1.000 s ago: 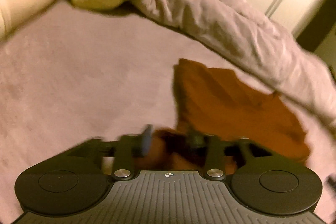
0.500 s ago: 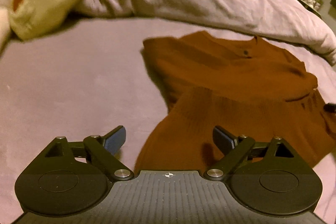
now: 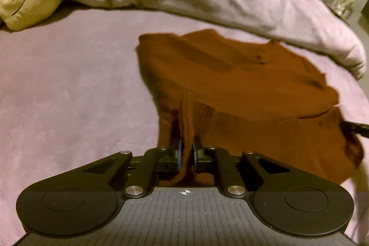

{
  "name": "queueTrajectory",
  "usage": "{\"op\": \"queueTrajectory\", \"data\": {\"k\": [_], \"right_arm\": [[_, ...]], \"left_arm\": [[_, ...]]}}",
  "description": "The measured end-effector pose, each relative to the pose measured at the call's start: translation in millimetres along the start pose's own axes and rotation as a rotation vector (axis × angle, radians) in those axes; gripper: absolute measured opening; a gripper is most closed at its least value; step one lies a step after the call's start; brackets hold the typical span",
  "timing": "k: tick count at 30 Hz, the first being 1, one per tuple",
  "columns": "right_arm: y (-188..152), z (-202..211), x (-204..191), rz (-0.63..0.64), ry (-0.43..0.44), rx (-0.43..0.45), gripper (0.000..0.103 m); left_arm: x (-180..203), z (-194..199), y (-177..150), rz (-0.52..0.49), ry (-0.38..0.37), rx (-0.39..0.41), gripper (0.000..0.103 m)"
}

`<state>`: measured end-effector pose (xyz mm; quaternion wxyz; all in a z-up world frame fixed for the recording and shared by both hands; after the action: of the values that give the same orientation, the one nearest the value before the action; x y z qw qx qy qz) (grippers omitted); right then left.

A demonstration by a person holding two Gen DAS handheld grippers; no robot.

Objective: Fold small clothes

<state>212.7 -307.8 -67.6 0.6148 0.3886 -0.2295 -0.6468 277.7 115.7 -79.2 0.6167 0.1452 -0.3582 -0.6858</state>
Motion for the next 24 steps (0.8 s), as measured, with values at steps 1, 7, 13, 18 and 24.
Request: {"op": "queueTrajectory", "data": {"k": [1,7,13,18,24], "right_arm": [[0.5,-0.7,0.2,0.003,0.002,-0.001,0.01],[2.2,-11.7,5.1,-0.048,0.016,-0.018,0.015],[4.8,-7.7,0.9,-0.086,0.04,-0.031,0.033],[1.6,-11.6,-9.3,-0.009,0.031,-0.047,0.038],[0.3,-10.6,-12.0,-0.005,0.03,-0.031,0.019]], "left_arm": [[1.3,2.9,0.0,-0.001,-0.016,0.001,0.011],[14.0,-5.4,-6.8,-0.014,-0.107,-0.043,0.04],[25.8,-13.6,-12.0,-0.015,-0.103,-0.066,0.04],[29.7,-18.0,-16.7,-0.044,-0.084,-0.087,0.053],[44.0,-6.4,-17.5,-0.091,-0.149,-0.084,0.083]]}}
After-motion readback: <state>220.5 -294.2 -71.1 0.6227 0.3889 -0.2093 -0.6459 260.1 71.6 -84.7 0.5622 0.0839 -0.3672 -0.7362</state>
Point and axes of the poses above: each gripper's, at about its wrist camera, not at the fingertips, and z roughly against the way its jaws point, x to its right, y to its top, the point moved 4 cm from there along -z, roughly the way its jaws point, and after that the axes turned 8 degrees about x, right-handed, at the moved point
